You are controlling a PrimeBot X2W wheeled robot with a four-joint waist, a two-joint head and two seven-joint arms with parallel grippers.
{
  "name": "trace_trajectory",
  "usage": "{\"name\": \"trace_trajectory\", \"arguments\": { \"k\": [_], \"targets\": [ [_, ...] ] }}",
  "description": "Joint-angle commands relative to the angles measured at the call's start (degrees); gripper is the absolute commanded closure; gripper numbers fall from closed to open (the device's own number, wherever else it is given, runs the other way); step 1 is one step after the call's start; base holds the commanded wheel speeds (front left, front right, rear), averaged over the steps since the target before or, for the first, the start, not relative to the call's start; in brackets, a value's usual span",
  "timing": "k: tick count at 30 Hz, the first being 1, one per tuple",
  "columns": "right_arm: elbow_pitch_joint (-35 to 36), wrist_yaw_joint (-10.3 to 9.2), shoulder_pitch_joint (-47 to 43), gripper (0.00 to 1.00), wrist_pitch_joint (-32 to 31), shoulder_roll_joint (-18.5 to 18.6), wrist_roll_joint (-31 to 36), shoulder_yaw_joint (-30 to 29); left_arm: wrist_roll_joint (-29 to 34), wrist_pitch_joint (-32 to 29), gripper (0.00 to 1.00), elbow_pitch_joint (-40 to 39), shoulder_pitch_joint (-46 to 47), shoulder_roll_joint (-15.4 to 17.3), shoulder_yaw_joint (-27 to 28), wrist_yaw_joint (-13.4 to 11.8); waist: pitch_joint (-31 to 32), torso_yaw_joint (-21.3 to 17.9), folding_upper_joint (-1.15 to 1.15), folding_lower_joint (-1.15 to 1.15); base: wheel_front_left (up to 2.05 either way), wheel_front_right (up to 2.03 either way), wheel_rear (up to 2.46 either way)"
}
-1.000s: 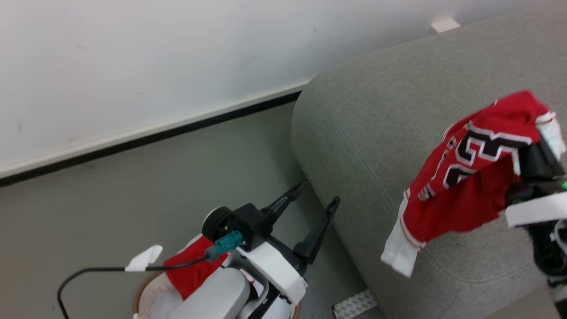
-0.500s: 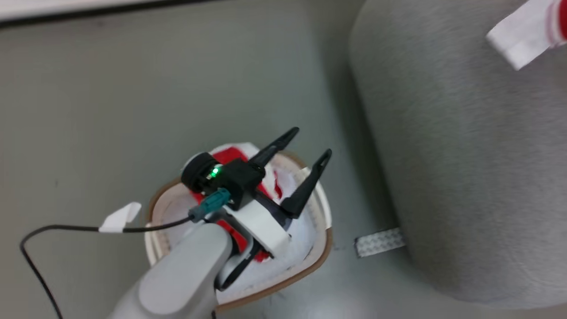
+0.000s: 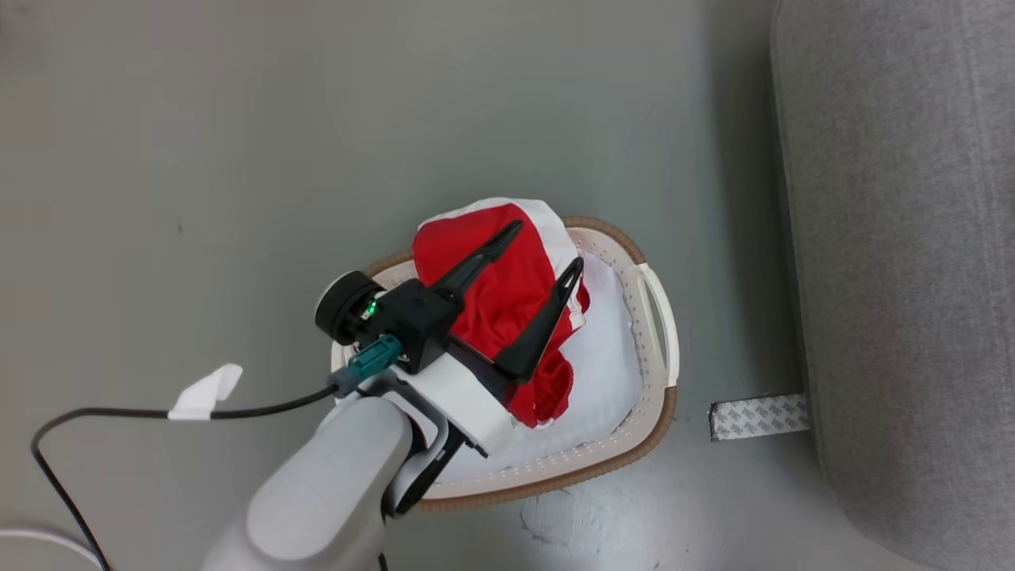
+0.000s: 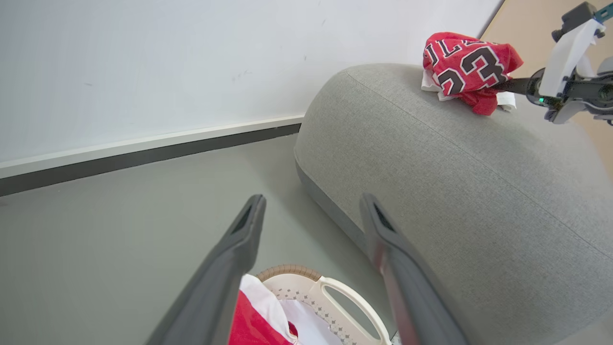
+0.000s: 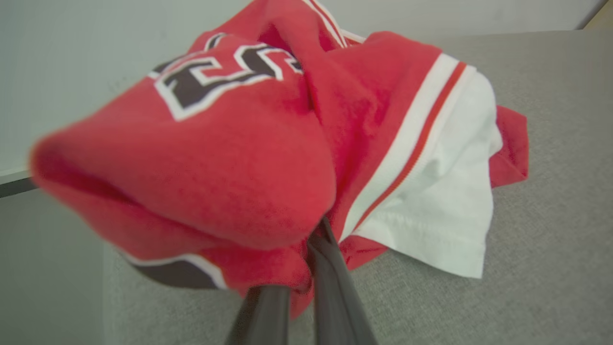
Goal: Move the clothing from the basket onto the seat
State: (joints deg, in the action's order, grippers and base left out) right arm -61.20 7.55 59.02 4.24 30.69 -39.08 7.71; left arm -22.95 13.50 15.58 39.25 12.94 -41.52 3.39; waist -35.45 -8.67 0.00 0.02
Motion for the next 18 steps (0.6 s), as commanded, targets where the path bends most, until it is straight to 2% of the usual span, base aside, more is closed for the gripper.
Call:
{"name": "trace_trajectory", "arguments": {
  "k": [1, 3, 7, 12, 18],
  "targets": [
    [-1.04, -0.12, -0.66, 0.8, -1.16, 0.37, -0.31, 1.09, -0.84, 0.55, 0.0, 0.32, -0.61, -0.1, 0.13, -0.29, 1.22, -0.44, 0.0, -0.02, 0.0, 0.0, 0.0],
    [-1.27, -0.12, -1.02, 0.0, -2.17, 0.31, -0.37, 2.64, -1.08, 0.79, 0.0, 0.76, -0.99, 0.01, 0.28, -0.22, 2.44, -0.86, 0.0, -0.02, 0.0, 0.0, 0.0],
    [-1.62, -0.12, -2.51, 0.0, -4.05, 0.99, -0.17, 5.97, -1.73, 1.17, 0.0, 1.97, -2.47, -0.38, 0.36, -0.04, 6.49, -1.66, 0.0, -0.02, 0.0, 0.0, 0.0],
    [0.81, -0.12, -4.6, 0.0, -7.99, 2.5, 1.37, 12.6, -3.02, 1.57, 0.0, 3.97, -6.16, -0.74, 1.61, -0.55, 14.96, -2.94, 0.0, -0.02, 0.0, 0.0, 0.0],
    [10.57, -0.12, -7.93, 0.0, -8.31, 5.02, -0.84, 19.28, -5.47, 1.66, 0.0, 3.89, -12.24, -0.65, 6.39, -2.34, 25.81, -3.27, 0.0, -0.02, 0.0, 0.0, 0.0]
  ]
}}
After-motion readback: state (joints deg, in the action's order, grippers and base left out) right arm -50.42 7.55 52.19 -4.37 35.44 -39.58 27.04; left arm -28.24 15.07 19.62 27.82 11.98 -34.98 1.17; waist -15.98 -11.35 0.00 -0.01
